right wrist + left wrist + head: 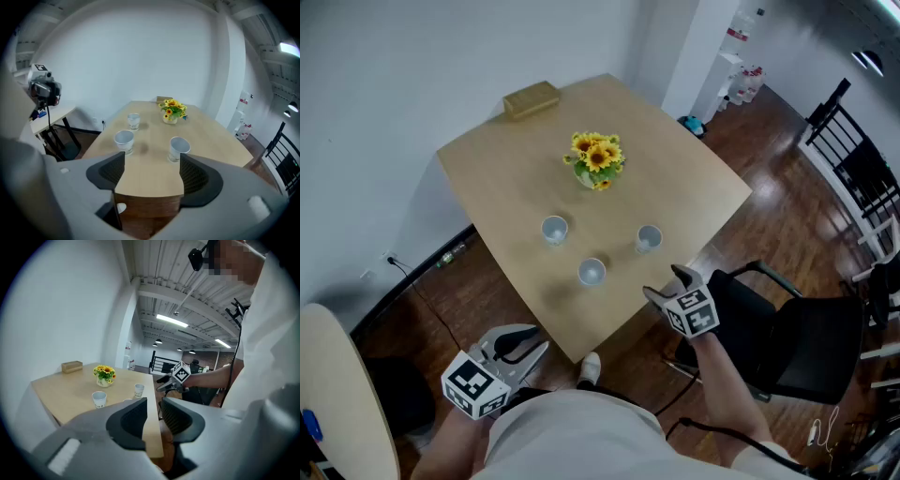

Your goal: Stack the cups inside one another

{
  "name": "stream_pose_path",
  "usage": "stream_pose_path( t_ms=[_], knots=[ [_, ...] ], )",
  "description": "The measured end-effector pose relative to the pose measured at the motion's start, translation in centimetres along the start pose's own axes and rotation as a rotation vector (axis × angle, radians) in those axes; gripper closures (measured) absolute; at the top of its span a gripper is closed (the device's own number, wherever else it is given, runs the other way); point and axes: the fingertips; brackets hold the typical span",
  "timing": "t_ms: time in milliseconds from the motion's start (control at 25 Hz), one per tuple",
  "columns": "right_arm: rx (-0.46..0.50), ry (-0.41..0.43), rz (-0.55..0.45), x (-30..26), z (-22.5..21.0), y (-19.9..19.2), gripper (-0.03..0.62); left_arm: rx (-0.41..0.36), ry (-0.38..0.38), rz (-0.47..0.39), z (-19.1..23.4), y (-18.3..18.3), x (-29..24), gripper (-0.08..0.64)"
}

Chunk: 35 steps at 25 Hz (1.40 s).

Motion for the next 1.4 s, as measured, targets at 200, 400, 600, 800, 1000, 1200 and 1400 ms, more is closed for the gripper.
stream_pose_path(
  t_ms=[200,400,600,800,1000,1200,1400],
  knots=[
    [-0.027,-0.04,0.018,-5.1,-7.5,1.8,0.216,0.012,0.052,-0.002,0.2,2.1,-1.7,0.454],
    [-0.073,-0.014,0.067,-10.6,-10.3,2.5,0.187,0.03,0.094,0.03,1.0,2.4,-2.1,0.454],
    [-0.07,0.031,0.114,-13.3,-10.4,2.4,0.189,0.027,0.11,0.055,1.6,3.0,-2.3,0.454],
    [-0.099,0.002,0.093,-11.5,-10.8,3.0,0.229,0.013,0.06,0.065,2.9,3.5,-2.4,0.454],
    [-0.115,-0.041,0.053,-7.2,-9.9,5.0,0.232,-0.059,-0.056,0.061,4.7,4.6,-2.9,0.454],
    [-0.162,-0.057,-0.009,-3.1,-6.4,9.1,0.232,-0.169,-0.184,0.062,7.7,5.0,-2.3,0.454],
    [-0.19,-0.059,-0.082,-1.9,-1.3,15.2,0.232,-0.238,-0.263,0.037,11.6,4.7,0.0,0.454]
  ],
)
Point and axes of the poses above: the fingertips, and each gripper's own axes: x backward along the fingers, z to its left, y out of its top, and after that the axes turned 13 degrees about z, right-handed
